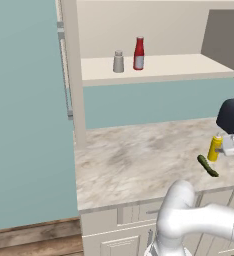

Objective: There are various items on the counter. Only move the condiments/shakers into the cabinet.

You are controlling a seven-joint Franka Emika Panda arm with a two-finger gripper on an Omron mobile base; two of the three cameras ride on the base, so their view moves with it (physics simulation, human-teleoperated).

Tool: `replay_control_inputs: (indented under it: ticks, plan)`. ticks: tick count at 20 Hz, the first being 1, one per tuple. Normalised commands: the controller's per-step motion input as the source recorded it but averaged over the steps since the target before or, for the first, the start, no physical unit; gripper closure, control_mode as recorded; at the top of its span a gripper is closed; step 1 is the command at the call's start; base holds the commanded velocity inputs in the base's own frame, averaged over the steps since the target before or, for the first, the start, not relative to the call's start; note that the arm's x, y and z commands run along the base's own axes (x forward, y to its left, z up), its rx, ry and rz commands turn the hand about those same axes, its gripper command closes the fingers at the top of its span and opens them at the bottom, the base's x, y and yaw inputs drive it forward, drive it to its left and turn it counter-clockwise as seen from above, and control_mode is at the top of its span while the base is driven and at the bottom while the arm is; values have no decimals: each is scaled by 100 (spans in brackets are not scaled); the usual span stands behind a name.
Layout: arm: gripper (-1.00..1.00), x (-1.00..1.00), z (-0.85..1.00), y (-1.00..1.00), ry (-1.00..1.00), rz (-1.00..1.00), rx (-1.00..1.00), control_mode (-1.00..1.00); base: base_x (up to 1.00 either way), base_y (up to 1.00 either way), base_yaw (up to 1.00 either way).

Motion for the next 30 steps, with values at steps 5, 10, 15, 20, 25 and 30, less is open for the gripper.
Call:
replay_control_inputs:
  ticks: [5, 10, 15, 20, 25, 30]
  plan:
    - [100, 10, 0, -1, 0, 0, 0, -100, 0, 0, 0]
    - [100, -14, 0, 0, 0, -1, 2, -100, 0, 0, 0]
    - [100, -91, 35, -3, 0, -14, 20, -100, 0, 0, 0]
    - [100, -100, 95, 51, -1, -28, 32, -100, 0, 0, 0]
    - [100, -98, 100, 95, -4, -34, 25, -100, 0, 0, 0]
    - [100, -100, 100, 100, -2, -35, 19, -100, 0, 0, 0]
